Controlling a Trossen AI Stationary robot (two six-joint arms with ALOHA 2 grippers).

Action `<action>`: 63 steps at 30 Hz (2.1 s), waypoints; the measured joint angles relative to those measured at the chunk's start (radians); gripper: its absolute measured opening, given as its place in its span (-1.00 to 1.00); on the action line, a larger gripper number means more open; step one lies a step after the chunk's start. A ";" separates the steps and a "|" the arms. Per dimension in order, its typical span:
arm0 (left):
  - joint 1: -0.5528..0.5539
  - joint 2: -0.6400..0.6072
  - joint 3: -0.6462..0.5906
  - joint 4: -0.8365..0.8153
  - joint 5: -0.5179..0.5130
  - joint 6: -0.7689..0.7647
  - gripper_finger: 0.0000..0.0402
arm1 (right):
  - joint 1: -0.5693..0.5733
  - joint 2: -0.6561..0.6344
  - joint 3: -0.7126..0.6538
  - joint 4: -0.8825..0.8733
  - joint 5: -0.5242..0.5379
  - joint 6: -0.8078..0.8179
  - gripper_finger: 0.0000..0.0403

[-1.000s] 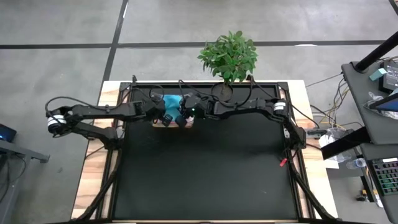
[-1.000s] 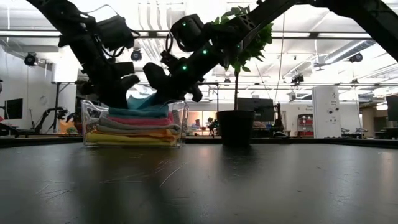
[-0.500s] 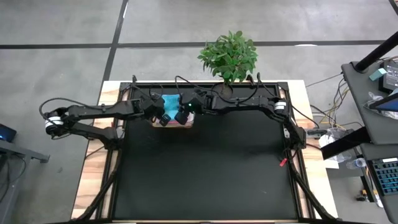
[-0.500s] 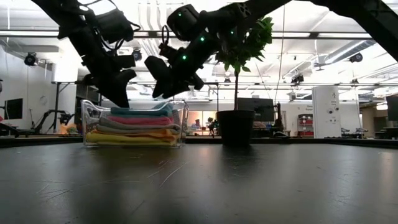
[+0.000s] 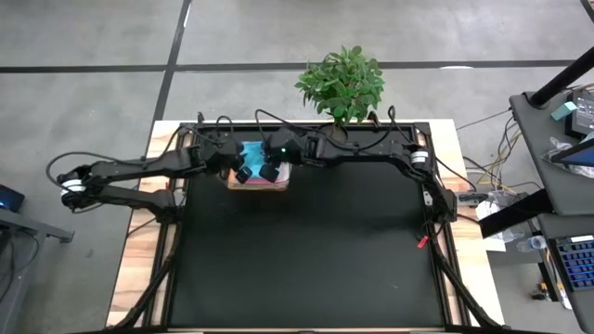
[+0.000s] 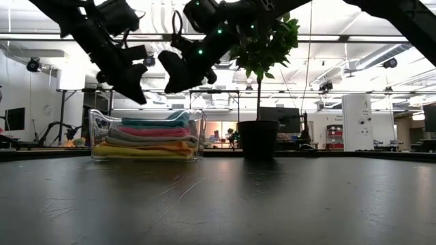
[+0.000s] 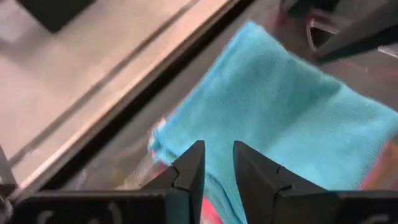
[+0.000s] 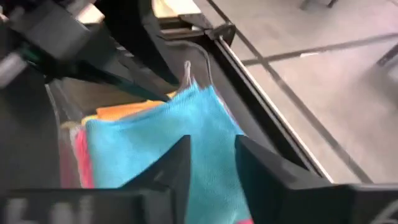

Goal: Fold microfiber towels
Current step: Put the blue towel into the transparent bin

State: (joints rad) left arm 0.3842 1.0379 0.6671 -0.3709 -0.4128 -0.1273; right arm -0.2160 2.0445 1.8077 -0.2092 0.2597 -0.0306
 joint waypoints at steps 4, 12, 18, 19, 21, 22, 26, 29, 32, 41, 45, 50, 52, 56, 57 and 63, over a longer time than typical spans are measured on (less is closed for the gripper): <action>0.042 0.054 -0.015 0.081 0.009 0.054 -0.79 | -0.023 0.039 0.006 0.041 -0.009 -0.028 -0.73; 0.113 0.240 -0.030 0.150 -0.041 0.031 -0.98 | -0.058 0.131 0.005 0.021 -0.020 0.002 -0.94; 0.125 0.341 -0.030 0.111 -0.046 -0.019 -1.00 | -0.060 0.131 0.005 -0.025 -0.024 -0.006 -0.96; 0.125 0.347 -0.029 0.113 -0.047 -0.020 -1.00 | -0.059 0.131 0.005 -0.026 -0.024 -0.006 -0.96; 0.125 0.352 -0.024 0.111 -0.047 -0.017 -1.00 | -0.059 0.131 0.005 -0.037 -0.024 -0.005 -0.96; 0.125 0.350 -0.021 0.108 -0.047 -0.015 -1.00 | -0.060 0.130 0.005 -0.044 -0.024 -0.005 -0.96; 0.125 0.292 -0.001 0.063 -0.047 0.022 -1.00 | -0.060 0.112 0.005 -0.085 -0.023 -0.007 -0.96; 0.125 0.212 0.007 0.041 -0.047 0.039 -1.00 | -0.054 0.079 0.004 -0.108 -0.024 -0.012 -0.96; 0.125 0.118 0.004 0.009 -0.014 0.036 -1.00 | -0.041 0.045 0.004 -0.126 -0.025 -0.020 -0.96; 0.089 -0.086 -0.076 0.006 0.330 0.018 -1.00 | -0.008 0.040 0.005 -0.131 -0.300 -0.029 -0.96; 0.085 -0.074 -0.146 0.075 0.330 -0.024 -1.00 | -0.008 0.084 0.005 -0.124 -0.313 -0.007 -0.96; 0.083 -0.025 -0.181 0.098 0.332 -0.028 -1.00 | -0.011 0.097 0.004 -0.154 -0.312 0.011 -0.96; 0.083 -0.003 -0.181 0.103 0.332 -0.026 -1.00 | -0.011 0.099 0.004 -0.166 -0.308 0.005 -0.96; 0.083 0.057 -0.172 0.110 0.332 -0.018 -1.00 | -0.011 0.099 0.004 -0.161 -0.315 0.006 -0.96; 0.083 0.071 -0.168 0.111 0.332 -0.014 -1.00 | -0.011 0.099 0.004 -0.163 -0.318 0.006 -0.96; 0.084 0.120 -0.137 0.091 0.332 0.013 -1.00 | -0.011 0.085 0.004 -0.187 -0.320 0.004 -0.96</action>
State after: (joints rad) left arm 0.4679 1.1583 0.5303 -0.2804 -0.0806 -0.1146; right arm -0.2268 2.1296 1.8114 -0.3963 -0.0607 -0.0269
